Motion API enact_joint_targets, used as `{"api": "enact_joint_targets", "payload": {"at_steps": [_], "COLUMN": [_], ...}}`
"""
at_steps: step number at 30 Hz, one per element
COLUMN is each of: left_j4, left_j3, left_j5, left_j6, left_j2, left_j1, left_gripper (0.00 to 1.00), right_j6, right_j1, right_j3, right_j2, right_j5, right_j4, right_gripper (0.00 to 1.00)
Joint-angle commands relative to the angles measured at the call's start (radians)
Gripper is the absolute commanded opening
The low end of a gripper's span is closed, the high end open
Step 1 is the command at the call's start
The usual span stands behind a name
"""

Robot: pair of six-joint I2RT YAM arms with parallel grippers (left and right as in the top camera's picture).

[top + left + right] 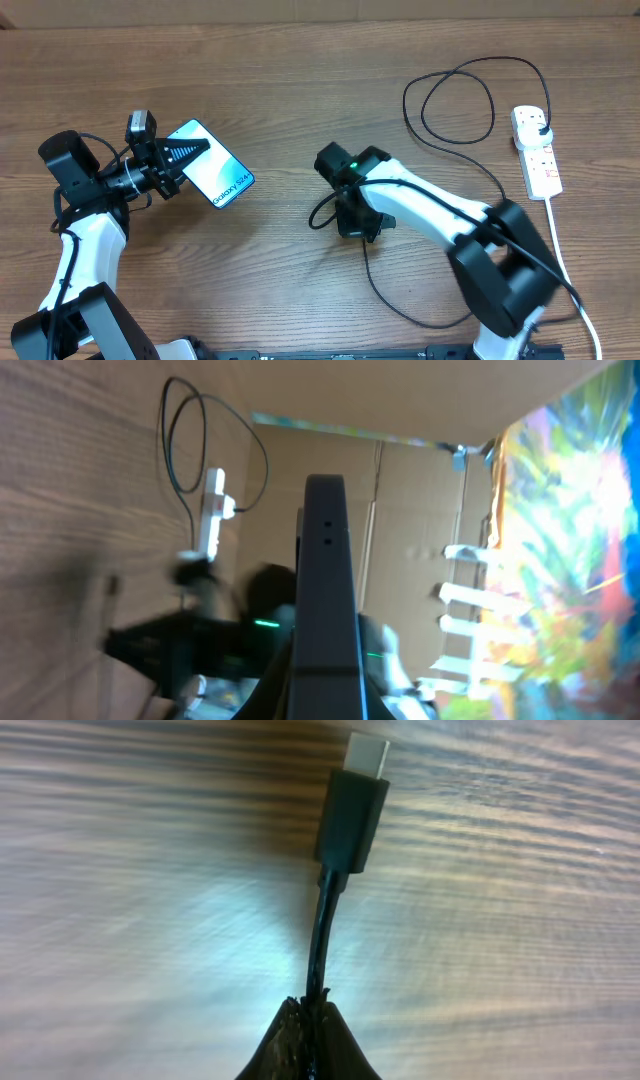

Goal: Plug charger to phone and switch on socket
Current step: 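Raise the plug to the phone's bottom edge with the right gripper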

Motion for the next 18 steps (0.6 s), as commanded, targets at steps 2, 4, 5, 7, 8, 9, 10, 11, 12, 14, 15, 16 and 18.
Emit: {"api": "enact_joint_targets", "payload": {"at_steps": [2, 4, 5, 7, 8, 9, 10, 11, 12, 14, 15, 16, 18], "left_j4": [0.004, 0.004, 0.005, 0.007, 0.016, 0.033, 0.052, 0.074, 0.109, 0.185, 0.227, 0.282, 0.38], "left_j3": [0.02, 0.02, 0.02, 0.02, 0.02, 0.02, 0.02, 0.02, 0.02, 0.02, 0.02, 0.02, 0.02], "left_j5": [0.037, 0.037, 0.037, 0.037, 0.037, 0.037, 0.036, 0.036, 0.036, 0.037, 0.037, 0.037, 0.037], "left_j6": [0.177, 0.188, 0.196, 0.203, 0.202, 0.2, 0.197, 0.189, 0.166, 0.103, 0.068, 0.025, -0.06], "left_j2": [-0.017, -0.017, -0.017, -0.016, -0.014, -0.01, -0.003, 0.005, 0.018, 0.049, 0.065, 0.086, 0.125], "left_j1": [-0.016, -0.034, -0.049, -0.089, -0.113, -0.142, -0.168, -0.195, -0.229, -0.279, -0.299, -0.318, -0.346], "left_gripper": [0.04, 0.04, 0.04, 0.04, 0.04, 0.04, 0.04, 0.04, 0.04, 0.04, 0.04, 0.04, 0.04], "right_j6": [-0.071, -0.087, -0.087, -0.093, -0.103, -0.113, -0.113, -0.113, -0.113, -0.112, -0.111, -0.108, -0.1], "right_j1": [-0.002, -0.001, -0.001, 0.007, 0.014, 0.031, 0.047, 0.063, 0.09, 0.143, 0.176, 0.203, 0.267], "right_j3": [0.083, 0.084, 0.084, 0.084, 0.084, 0.084, 0.084, 0.084, 0.084, 0.083, 0.083, 0.083, 0.077], "right_j2": [-0.283, -0.387, -0.443, -0.53, -0.569, -0.62, -0.655, -0.681, -0.713, -0.747, -0.754, -0.754, -0.736], "right_j5": [-0.181, -0.215, -0.218, -0.217, -0.218, -0.221, -0.221, -0.221, -0.221, -0.22, -0.22, -0.218, -0.193], "right_j4": [-0.015, -0.025, -0.033, -0.049, -0.055, -0.064, -0.068, -0.07, -0.07, -0.069, -0.066, -0.064, -0.045], "right_gripper": [0.04, 0.04, 0.04, 0.04, 0.04, 0.04, 0.04, 0.04, 0.04, 0.04, 0.04, 0.04, 0.04]}}
